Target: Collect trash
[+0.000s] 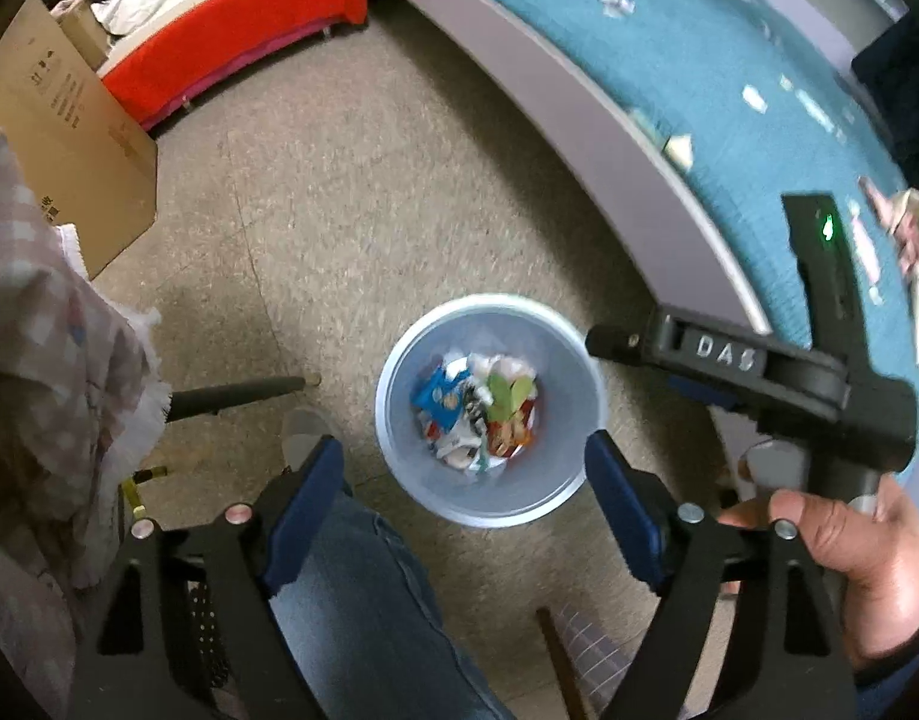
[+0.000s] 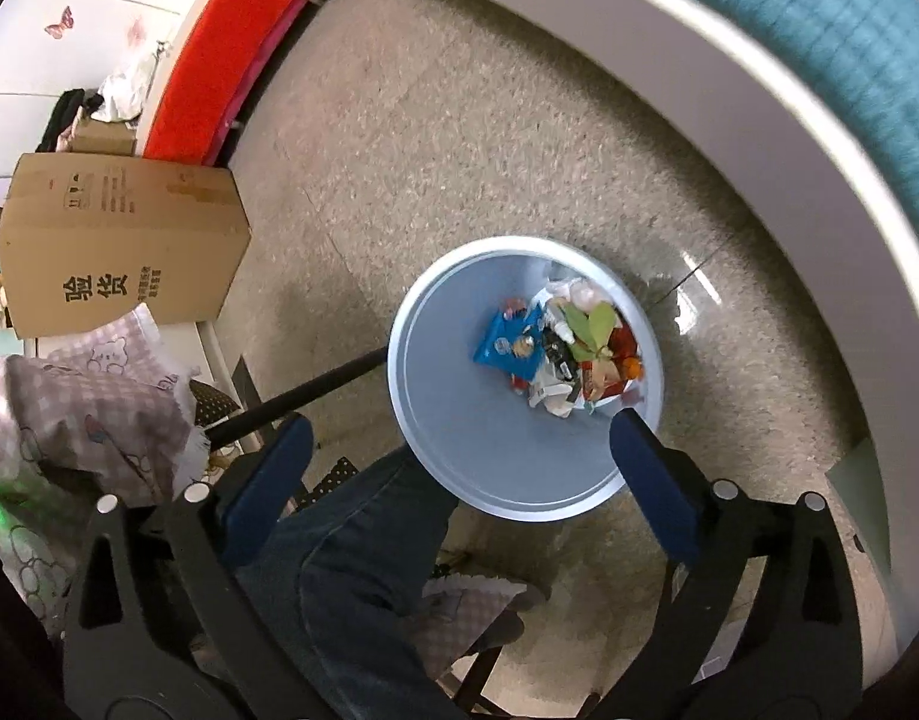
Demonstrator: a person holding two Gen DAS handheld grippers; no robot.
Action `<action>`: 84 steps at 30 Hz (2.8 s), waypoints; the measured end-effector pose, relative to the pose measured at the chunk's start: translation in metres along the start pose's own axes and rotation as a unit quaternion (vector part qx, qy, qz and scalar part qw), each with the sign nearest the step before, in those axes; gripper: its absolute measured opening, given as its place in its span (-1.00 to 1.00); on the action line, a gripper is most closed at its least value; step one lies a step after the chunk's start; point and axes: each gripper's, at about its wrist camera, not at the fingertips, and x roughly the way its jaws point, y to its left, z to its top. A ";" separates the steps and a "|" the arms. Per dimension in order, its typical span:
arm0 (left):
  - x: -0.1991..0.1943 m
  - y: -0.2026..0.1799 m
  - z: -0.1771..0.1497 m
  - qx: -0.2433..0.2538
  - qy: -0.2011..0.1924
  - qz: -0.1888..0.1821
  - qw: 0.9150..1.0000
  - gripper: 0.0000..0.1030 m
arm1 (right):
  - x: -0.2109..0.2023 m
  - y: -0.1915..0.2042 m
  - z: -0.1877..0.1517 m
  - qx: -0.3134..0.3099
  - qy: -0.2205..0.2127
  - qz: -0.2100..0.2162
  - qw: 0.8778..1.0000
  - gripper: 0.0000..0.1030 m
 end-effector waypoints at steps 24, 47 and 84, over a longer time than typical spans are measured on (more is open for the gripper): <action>-0.325 0.082 -0.100 -0.080 -0.353 0.115 0.925 0.83 | -0.261 0.250 -0.140 -0.257 -0.264 0.039 0.929 0.88; -0.488 0.149 -0.228 -0.185 -0.496 0.172 0.831 0.90 | -0.379 0.379 -0.339 -0.411 -0.453 0.023 0.791 0.88; -0.488 0.134 -0.228 -0.178 -0.492 0.172 0.834 0.90 | -0.385 0.365 -0.347 -0.403 -0.467 0.001 0.787 0.88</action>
